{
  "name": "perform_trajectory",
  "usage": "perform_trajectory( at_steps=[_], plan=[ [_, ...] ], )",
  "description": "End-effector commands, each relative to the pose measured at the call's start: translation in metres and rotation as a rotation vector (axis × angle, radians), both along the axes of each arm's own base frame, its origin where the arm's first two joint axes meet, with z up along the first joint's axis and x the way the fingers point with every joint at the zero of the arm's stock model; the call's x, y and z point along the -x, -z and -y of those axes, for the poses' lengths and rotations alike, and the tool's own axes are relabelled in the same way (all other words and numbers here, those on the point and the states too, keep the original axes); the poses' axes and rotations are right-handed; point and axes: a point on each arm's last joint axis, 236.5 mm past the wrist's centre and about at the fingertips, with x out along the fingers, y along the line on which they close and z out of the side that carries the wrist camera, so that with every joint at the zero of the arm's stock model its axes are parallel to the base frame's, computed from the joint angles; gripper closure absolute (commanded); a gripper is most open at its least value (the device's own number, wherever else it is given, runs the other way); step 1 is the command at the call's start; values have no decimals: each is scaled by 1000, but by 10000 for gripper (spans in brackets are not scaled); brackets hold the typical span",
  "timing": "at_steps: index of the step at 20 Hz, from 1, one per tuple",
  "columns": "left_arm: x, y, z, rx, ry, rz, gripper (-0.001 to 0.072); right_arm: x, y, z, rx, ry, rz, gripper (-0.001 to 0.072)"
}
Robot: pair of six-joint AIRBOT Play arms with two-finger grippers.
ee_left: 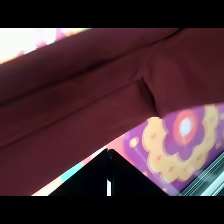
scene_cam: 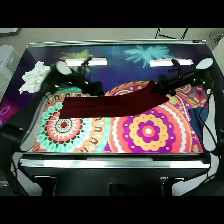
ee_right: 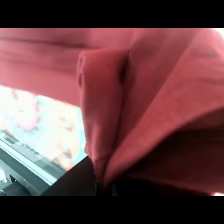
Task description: Fold the clothes and pants, and hang the long-sleeved shirts on hangers.
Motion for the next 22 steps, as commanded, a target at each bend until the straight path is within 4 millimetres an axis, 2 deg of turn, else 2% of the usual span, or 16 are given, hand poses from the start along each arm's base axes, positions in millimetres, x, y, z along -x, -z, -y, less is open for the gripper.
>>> perform_trajectory(
  at_steps=[1,3,5,7,9,10,11,12,14,16,18,19,20,22],
  plan=[
    [35,78,65,-35,4,-157,684,27,-67,-25,45,2,84,672],
    [51,101,103,18,-36,-243,684,43,-93,-38,49,-8,118,671],
    [67,114,145,93,-92,-320,684,59,-115,-51,47,-26,154,671],
    [76,110,193,219,-169,-365,684,71,-129,-56,62,-30,173,671],
    [70,88,235,372,-259,-350,684,78,-132,-54,80,-19,166,671],
    [65,78,245,418,-290,-328,684,76,-129,-50,101,-9,164,671],
    [62,74,245,424,-294,-309,685,69,-124,-45,122,10,170,671],
    [57,74,236,404,-283,-290,687,59,-119,-45,119,32,174,671],
    [37,74,191,292,-223,-217,688,39,-107,-58,62,39,170,671],
    [1,59,111,136,-201,-109,687,28,-90,-92,-24,-13,145,671],
    [-33,21,19,8,-234,-4,686,18,-70,-133,-98,-51,122,671],
    [-43,-1,-25,-46,-260,40,686,13,-55,-155,-123,-58,102,671],
    [-48,-27,-67,-89,-278,87,686,9,-38,-176,-146,-64,74,671],
    [-46,-79,-128,-125,-309,166,685,9,-1,-223,-209,-72,-1,670]
  ],
)
